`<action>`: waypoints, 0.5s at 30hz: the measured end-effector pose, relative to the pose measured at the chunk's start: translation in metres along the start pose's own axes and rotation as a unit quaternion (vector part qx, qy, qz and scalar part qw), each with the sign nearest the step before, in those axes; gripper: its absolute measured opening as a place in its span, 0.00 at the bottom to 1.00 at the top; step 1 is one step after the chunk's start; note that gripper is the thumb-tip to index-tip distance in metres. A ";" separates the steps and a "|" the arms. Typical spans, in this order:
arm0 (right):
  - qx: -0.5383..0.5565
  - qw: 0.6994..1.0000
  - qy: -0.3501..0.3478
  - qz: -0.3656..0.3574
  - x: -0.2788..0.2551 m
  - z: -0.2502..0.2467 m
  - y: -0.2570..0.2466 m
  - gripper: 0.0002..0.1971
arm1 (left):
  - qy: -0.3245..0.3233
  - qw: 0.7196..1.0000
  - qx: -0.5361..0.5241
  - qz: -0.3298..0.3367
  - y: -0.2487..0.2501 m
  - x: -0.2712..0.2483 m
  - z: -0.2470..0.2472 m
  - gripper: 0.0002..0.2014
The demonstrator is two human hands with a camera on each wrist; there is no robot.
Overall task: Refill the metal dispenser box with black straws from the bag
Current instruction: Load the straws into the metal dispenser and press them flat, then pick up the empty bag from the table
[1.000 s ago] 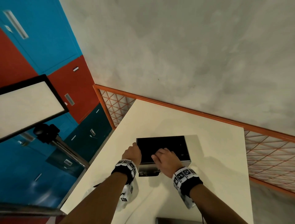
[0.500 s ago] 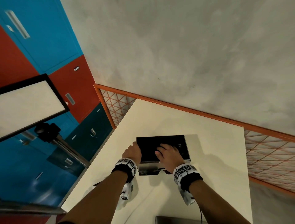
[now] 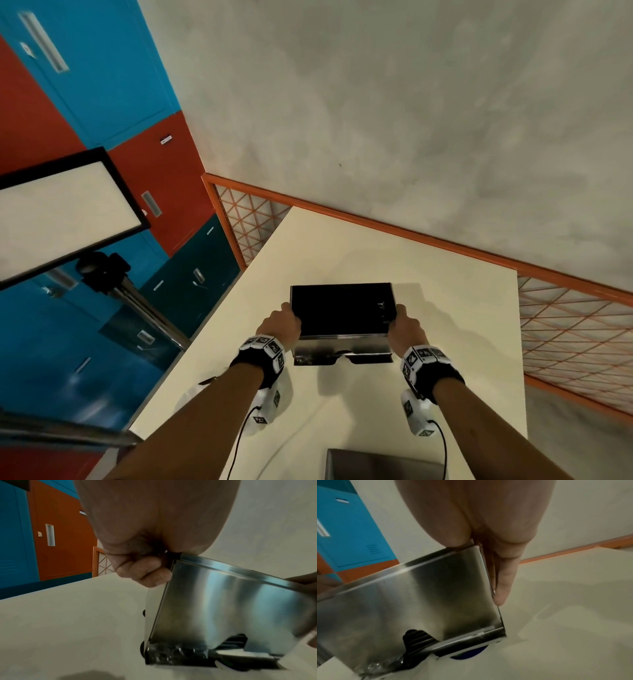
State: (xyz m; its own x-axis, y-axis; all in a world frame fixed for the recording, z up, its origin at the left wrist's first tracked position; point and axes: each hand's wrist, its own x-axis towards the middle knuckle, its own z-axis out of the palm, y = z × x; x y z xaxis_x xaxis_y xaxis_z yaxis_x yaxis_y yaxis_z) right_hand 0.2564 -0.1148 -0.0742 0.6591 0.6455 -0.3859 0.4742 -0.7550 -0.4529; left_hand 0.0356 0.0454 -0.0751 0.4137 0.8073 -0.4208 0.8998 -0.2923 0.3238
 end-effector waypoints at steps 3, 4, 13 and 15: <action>0.016 1.000 -0.012 0.011 0.001 0.002 0.001 0.13 | 0.000 1.000 -0.005 -0.001 -0.005 -0.006 0.004 0.13; 0.027 0.999 -0.020 0.014 0.002 0.001 0.001 0.13 | 0.003 1.000 -0.012 -0.001 -0.006 -0.006 0.005 0.13; 0.105 0.993 -0.051 0.035 0.000 -0.002 0.018 0.13 | 0.008 1.000 -0.018 -0.002 -0.009 -0.030 -0.003 0.21; 0.120 0.991 -0.050 0.034 -0.006 -0.009 0.016 0.12 | 0.008 0.999 -0.032 0.010 -0.012 -0.040 -0.009 0.19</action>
State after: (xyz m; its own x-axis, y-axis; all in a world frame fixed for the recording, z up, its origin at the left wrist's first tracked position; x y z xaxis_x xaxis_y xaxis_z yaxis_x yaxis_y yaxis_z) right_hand 0.2650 -0.1315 -0.0723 0.6183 0.6109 -0.4944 0.2700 -0.7560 -0.5963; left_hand 0.0069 0.0212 -0.0546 0.4279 0.8106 -0.3998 0.8809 -0.2751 0.3851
